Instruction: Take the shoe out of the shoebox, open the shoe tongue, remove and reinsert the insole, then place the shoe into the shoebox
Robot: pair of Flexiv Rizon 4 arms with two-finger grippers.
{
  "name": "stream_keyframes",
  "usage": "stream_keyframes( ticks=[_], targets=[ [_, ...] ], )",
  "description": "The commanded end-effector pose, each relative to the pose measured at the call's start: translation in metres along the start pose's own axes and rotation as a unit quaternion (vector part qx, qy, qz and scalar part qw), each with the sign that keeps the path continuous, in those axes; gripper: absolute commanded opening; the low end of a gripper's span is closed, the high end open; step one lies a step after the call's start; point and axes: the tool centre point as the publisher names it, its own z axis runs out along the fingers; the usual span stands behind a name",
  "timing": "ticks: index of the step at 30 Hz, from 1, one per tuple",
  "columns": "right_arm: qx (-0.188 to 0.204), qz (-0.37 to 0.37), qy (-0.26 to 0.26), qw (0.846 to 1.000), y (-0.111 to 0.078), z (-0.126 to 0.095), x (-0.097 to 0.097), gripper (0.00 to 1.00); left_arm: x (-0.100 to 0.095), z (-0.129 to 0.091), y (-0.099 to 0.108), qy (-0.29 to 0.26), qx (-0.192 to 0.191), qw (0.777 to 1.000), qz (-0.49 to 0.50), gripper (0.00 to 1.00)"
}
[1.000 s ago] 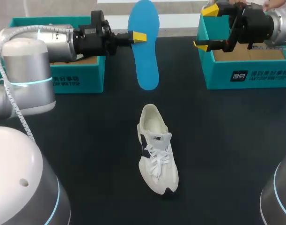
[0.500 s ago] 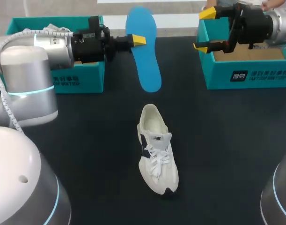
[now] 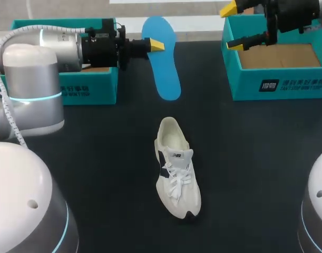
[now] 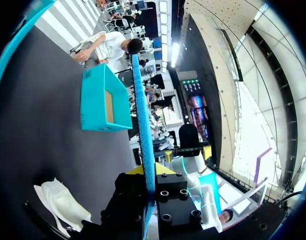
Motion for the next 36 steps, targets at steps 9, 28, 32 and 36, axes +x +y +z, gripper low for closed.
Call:
stream_keyframes(
  ticks=[9,28,32,36],
  targets=[
    [-0.010,0.026,-0.129,0.991,-0.007,0.000,0.013,1.00,-0.001,0.002,0.002,0.011,0.006,1.000,-0.005,0.00],
    [-0.027,0.004,-0.242,0.970,0.014,0.043,0.060,1.00,-0.001,0.002,0.002,0.011,0.006,1.000,-0.005,0.00],
    [-0.020,-0.033,-0.305,0.952,0.015,0.051,0.061,1.00,-0.001,0.002,0.002,0.011,0.006,1.000,-0.005,0.00],
    [-0.005,-0.061,-0.361,0.930,0.011,0.064,0.060,1.00,-0.001,0.002,0.002,0.011,0.006,1.000,-0.005,0.00]
  ],
)
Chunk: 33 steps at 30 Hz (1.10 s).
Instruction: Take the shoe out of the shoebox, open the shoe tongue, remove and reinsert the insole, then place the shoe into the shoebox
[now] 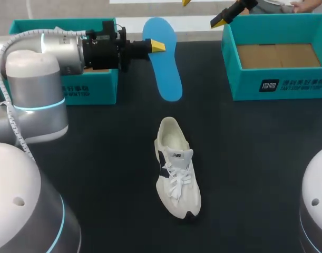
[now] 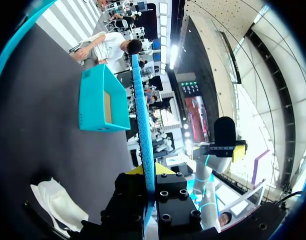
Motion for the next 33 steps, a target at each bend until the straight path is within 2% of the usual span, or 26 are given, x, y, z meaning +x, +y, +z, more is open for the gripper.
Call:
stream_keyframes(
  ticks=[1,6,13,16,19,20,33],
  targets=[
    [0.018,-0.024,-0.121,0.992,0.001,0.014,0.012,1.00,0.000,-0.001,0.000,-0.001,0.000,1.000,0.000,0.00],
    [0.045,-0.032,-0.146,0.988,-0.005,0.029,0.014,1.00,0.000,-0.001,0.000,-0.001,0.000,1.000,0.000,0.00],
    [0.037,-0.033,-0.165,0.985,0.003,0.033,0.012,1.00,0.000,-0.001,0.000,-0.001,0.000,1.000,0.000,0.00],
    [0.042,-0.042,-0.192,0.980,0.004,0.033,0.010,1.00,0.000,-0.001,0.000,-0.001,0.000,1.000,0.000,0.00],
    [0.027,-0.050,-0.228,0.972,0.005,0.035,0.009,1.00,0.000,-0.001,0.000,-0.001,0.000,1.000,0.000,0.00],
    [0.008,-0.061,-0.256,0.965,0.006,0.036,0.008,1.00,0.000,-0.001,0.000,-0.001,0.000,1.000,0.000,0.00],
    [0.008,-0.061,-0.256,0.965,0.006,0.036,0.008,1.00,0.000,-0.001,0.000,-0.001,0.000,1.000,0.000,0.00]
  ],
)
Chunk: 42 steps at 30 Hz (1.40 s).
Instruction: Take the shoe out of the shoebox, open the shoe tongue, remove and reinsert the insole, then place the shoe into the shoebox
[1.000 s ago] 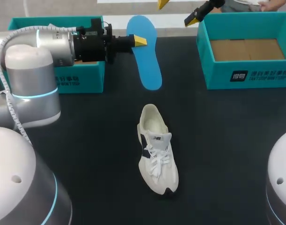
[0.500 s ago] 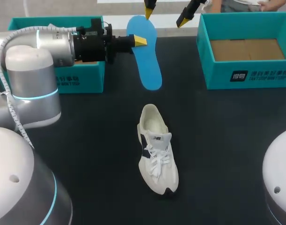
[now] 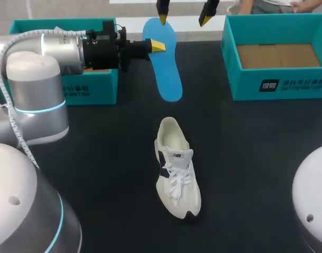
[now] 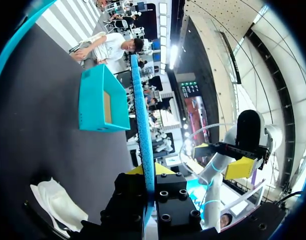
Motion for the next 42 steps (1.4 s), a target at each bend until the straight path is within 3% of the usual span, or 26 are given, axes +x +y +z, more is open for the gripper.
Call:
stream_keyframes(
  ticks=[1,5,6,8,12,22,28,30,42],
  targets=[
    [0.001,0.001,-0.007,1.000,0.001,0.000,0.002,1.00,0.000,-0.001,0.000,0.000,-0.001,1.000,0.000,0.00],
    [0.001,0.001,-0.007,1.000,0.001,0.000,0.002,1.00,0.000,-0.001,0.000,0.000,-0.001,1.000,0.000,0.00],
    [-0.015,0.004,0.021,1.000,0.003,-0.003,-0.003,1.00,0.000,-0.001,0.000,0.000,-0.001,1.000,0.000,0.00],
    [-0.003,0.024,0.085,0.996,0.004,-0.005,-0.010,1.00,0.000,-0.001,0.000,0.000,-0.001,1.000,0.000,0.00],
    [-0.003,0.043,0.158,0.987,0.004,-0.007,-0.021,1.00,0.000,-0.001,0.000,0.000,-0.001,1.000,0.000,0.00],
    [0.011,0.051,0.279,0.959,-0.002,-0.010,-0.038,1.00,0.000,-0.001,0.000,0.000,-0.001,1.000,0.000,0.00],
    [0.002,0.035,0.367,0.930,-0.003,-0.011,-0.043,1.00,0.000,-0.001,0.000,0.000,-0.001,1.000,0.000,0.00],
    [-0.017,0.043,0.366,0.929,0.000,-0.009,-0.047,1.00,0.000,-0.001,0.000,0.000,-0.001,1.000,0.000,0.00],
    [-0.017,0.043,0.366,0.929,0.000,-0.009,-0.047,1.00,0.000,-0.001,0.000,0.000,-0.001,1.000,0.000,0.00]
  ],
)
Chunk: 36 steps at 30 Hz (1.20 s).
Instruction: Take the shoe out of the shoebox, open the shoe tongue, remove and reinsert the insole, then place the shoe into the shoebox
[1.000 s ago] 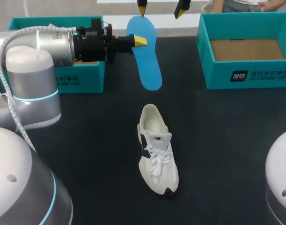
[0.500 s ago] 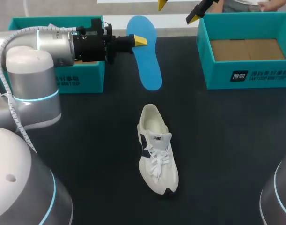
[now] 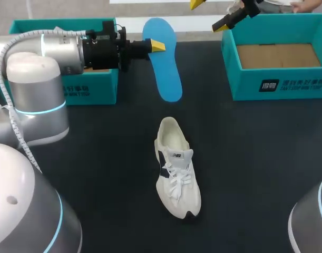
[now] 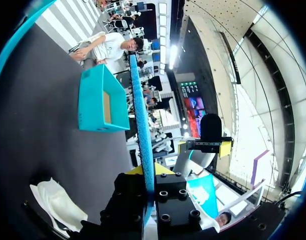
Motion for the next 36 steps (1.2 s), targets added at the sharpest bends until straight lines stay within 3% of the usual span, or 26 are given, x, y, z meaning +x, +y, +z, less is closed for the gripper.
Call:
stream_keyframes(
  ticks=[1,10,14,17,29,36],
  targets=[
    [-0.003,0.001,0.030,1.000,-0.002,0.002,-0.003,1.00,0.000,-0.001,0.001,-0.001,-0.001,1.000,0.000,0.00],
    [-0.003,0.001,0.030,1.000,-0.002,0.002,-0.003,1.00,0.000,-0.001,0.001,-0.001,-0.001,1.000,0.000,0.00],
    [-0.037,-0.016,0.126,0.991,-0.014,0.026,-0.020,1.00,0.000,-0.001,0.001,-0.001,-0.001,1.000,0.000,0.00],
    [-0.035,-0.020,0.176,0.984,-0.017,0.033,-0.029,1.00,0.000,-0.001,0.001,-0.001,-0.001,1.000,0.000,0.00],
    [-0.004,0.015,0.266,0.964,-0.021,0.050,-0.057,1.00,0.000,-0.001,0.001,-0.001,-0.001,1.000,0.000,0.00],
    [-0.035,0.012,0.320,0.947,-0.019,0.051,-0.060,1.00,0.000,-0.001,0.001,-0.001,-0.001,1.000,0.000,0.00]
  ],
)
